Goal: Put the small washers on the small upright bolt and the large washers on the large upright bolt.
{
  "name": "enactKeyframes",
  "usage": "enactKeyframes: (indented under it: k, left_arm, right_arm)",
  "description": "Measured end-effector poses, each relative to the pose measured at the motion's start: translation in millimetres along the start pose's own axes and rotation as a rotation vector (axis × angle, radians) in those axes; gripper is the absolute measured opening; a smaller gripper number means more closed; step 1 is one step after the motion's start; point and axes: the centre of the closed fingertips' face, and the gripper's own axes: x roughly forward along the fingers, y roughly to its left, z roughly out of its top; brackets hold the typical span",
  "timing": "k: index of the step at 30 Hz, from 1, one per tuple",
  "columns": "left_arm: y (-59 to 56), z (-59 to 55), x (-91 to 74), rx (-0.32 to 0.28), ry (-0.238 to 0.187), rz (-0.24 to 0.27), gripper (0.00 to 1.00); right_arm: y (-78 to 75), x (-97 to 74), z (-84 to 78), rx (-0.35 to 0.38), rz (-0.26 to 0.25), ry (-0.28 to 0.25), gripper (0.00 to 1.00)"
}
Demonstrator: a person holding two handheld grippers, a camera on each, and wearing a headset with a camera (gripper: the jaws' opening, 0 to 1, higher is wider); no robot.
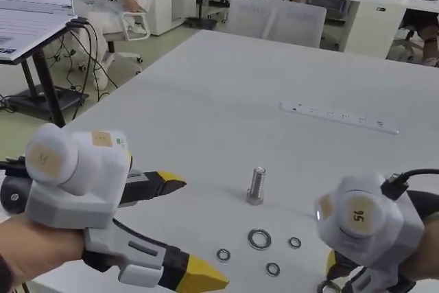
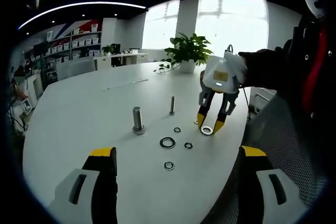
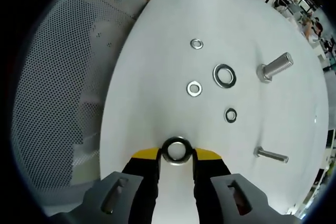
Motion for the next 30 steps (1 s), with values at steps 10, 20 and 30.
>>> enactKeyframes:
  k: [10, 20, 30]
  left_arm:
    - [-0.7, 6.9, -0.9, 0.012, -0.004, 0.008, 0.96]
    - [2.1, 14.8, 0.1, 0.023, -0.012, 0.023, 0.96]
    - [9.9, 15.2, 2.1, 0.013, -0.019, 0.047, 0.96]
  right_arm:
    - [-0.8, 0.4, -2.1, 0.016, 0.007, 0.000, 0.26]
    - [-0.7, 0.8, -3.3, -0.008, 0.001, 0.032, 0.27]
    - [-1.9, 1.1, -3.8, 0.017, 0.003, 0.036, 0.26]
